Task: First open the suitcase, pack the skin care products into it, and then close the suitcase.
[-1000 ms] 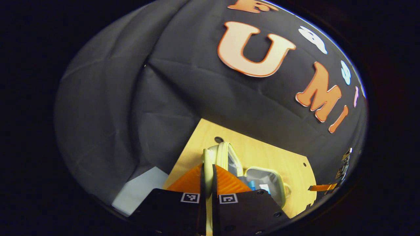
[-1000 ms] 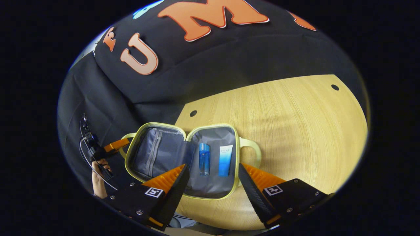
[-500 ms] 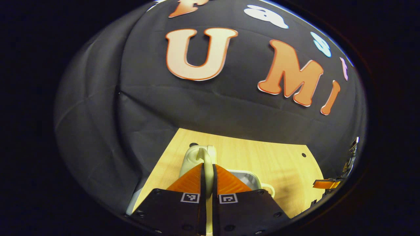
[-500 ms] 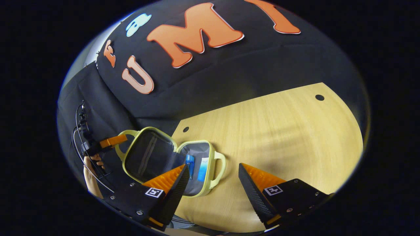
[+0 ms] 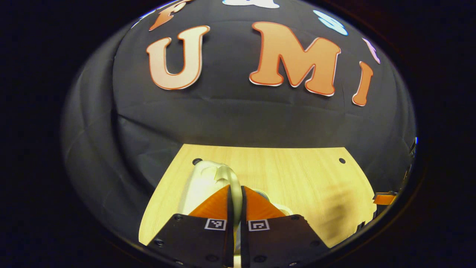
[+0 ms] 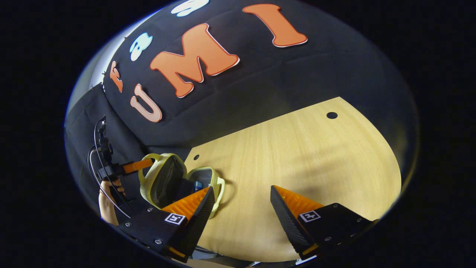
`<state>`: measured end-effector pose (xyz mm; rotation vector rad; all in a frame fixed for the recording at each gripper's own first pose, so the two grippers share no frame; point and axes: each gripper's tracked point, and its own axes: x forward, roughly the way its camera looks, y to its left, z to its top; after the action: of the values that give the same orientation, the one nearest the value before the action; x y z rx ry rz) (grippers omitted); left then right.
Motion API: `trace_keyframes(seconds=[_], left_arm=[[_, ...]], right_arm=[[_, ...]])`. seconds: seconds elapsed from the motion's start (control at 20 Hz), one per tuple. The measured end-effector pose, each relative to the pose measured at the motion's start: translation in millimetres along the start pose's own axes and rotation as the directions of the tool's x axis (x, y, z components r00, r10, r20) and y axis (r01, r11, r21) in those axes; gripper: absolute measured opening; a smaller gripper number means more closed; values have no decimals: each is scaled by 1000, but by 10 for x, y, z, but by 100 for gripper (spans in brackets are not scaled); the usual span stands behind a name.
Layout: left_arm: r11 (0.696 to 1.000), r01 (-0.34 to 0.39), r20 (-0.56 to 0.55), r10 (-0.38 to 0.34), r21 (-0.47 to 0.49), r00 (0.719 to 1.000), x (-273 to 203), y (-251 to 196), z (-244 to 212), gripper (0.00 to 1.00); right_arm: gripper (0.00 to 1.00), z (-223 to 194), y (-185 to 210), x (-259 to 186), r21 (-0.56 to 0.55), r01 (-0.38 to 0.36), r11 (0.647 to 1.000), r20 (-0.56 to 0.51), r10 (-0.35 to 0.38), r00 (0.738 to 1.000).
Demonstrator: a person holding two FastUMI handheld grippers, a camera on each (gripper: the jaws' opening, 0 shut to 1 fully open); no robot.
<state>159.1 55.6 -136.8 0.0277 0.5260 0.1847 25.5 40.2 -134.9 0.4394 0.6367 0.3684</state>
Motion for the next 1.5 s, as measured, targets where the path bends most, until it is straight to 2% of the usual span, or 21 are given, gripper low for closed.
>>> trace_keyframes(seconds=[0.1,0.35,0.45,0.6,0.75,0.9,1.0,1.05,1.1,1.2,1.3,1.45,1.5], left_arm=[[1000,6,-13,-6,17,1000,74,-204,-82,7],[996,89,-84,-89,-10,992,425,-798,-443,7],[992,122,-130,-125,-30,984,554,-1038,-644,7],[990,139,-201,-139,-14,970,733,-1304,-974,7],[987,160,-255,-152,12,955,876,-1453,-1261,7],[982,184,-265,-191,-52,945,1021,-1462,-1574,8],[974,221,-246,-228,-57,942,962,-1514,-1477,7],[975,216,-271,-223,-56,936,1026,-1497,-1588,14],[977,207,-288,-213,-51,934,1062,-1470,-1615,25],[984,176,-280,-176,-27,944,1096,-1459,-1582,29],[979,195,-238,-205,-66,949,911,-1572,-1456,41],[980,197,-99,-199,-24,975,547,-1577,-1053,98],[981,194,-43,-194,4,980,423,-1549,-860,98]], right_arm=[[95,17,-152,-83,11,13,1000,4,-13,1000],[95,-1,-508,-242,37,46,998,10,-47,999],[95,-34,-606,-294,49,56,997,10,-57,998],[95,-100,-752,-350,51,80,995,1,-80,997],[95,-181,-853,-416,67,93,993,-12,-93,996],[95,-273,-913,-448,65,108,992,-24,-107,994],[96,-324,-935,-448,56,109,992,-32,-108,994],[96,-333,-928,-446,55,106,993,-35,-104,994],[95,-346,-910,-440,54,102,993,-40,-99,994],[95,-332,-854,-414,47,86,995,-39,-84,996],[95,-285,-825,-394,25,83,996,-29,-83,996],[96,-166,-774,-360,-19,108,994,4,-108,994],[96,-113,-736,-366,-32,116,993,25,-115,993]])
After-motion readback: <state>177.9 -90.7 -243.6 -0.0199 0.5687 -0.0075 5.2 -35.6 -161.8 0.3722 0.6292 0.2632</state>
